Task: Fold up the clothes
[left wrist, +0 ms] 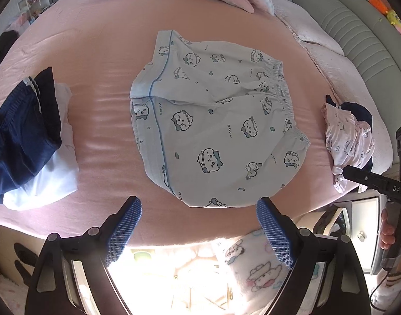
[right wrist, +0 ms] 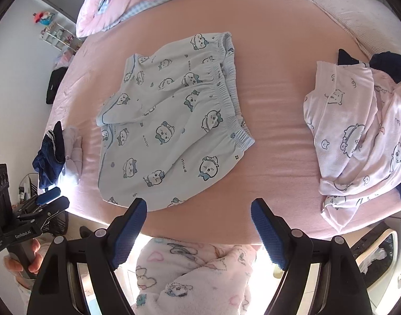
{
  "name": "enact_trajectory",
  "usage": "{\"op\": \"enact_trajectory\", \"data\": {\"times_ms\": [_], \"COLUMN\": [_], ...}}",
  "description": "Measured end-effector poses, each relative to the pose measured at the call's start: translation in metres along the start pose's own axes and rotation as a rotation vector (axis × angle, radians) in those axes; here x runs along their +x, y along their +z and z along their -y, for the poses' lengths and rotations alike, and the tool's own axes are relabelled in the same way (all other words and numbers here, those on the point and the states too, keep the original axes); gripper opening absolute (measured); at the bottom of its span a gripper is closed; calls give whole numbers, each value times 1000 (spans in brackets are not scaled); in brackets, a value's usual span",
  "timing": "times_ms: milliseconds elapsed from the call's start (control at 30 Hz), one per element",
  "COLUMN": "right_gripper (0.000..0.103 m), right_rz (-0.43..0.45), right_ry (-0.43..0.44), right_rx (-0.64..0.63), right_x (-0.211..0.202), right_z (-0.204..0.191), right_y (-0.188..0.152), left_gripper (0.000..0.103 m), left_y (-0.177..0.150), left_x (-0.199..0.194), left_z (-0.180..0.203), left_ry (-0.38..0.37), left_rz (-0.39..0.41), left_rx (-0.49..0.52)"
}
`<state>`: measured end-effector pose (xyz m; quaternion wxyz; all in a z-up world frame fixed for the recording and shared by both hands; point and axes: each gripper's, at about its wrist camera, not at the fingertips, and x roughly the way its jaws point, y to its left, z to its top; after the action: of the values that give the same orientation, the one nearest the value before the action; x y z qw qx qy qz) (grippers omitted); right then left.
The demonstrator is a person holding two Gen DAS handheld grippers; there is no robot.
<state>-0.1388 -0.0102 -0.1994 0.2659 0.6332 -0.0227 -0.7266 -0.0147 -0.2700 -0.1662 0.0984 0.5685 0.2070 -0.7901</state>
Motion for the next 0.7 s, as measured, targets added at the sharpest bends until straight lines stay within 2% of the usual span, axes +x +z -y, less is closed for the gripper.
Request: {"op": "enact_trajectory", "data": {"times_ms": [133, 233, 300, 400, 533, 633, 700], "right_gripper": [81, 81, 81, 81, 81, 81, 81], "right_rz": [22, 29, 32, 33, 38, 44, 62], "right_ry": [66, 112, 138, 179, 226, 253, 281], "right_rx": [54, 108, 145, 208, 294, 319, 333], "right_x": [10, 22, 31, 46, 65, 76, 80], "right_z": [12, 23, 30, 41, 56, 62, 65], "right_y": [-1, -1, -1, -3, -7, -7, -7], "left_gripper": [90, 90, 90, 90, 90, 90, 90], "left_y": [-11, -18, -22, -27, -34, -37, -38], "left_x": [14, 30, 41, 55, 72, 77, 78], "left_z": [-17, -30, -36, -46, -62, -74, -81], "left_ry": [-90, -172, -192, -173, -258, -286, -341], "left_rz": [22, -2, -16, -32, -43, -11, 6], "left_rx": [-90, -167, -202, -248, -336, -389, -422]}}
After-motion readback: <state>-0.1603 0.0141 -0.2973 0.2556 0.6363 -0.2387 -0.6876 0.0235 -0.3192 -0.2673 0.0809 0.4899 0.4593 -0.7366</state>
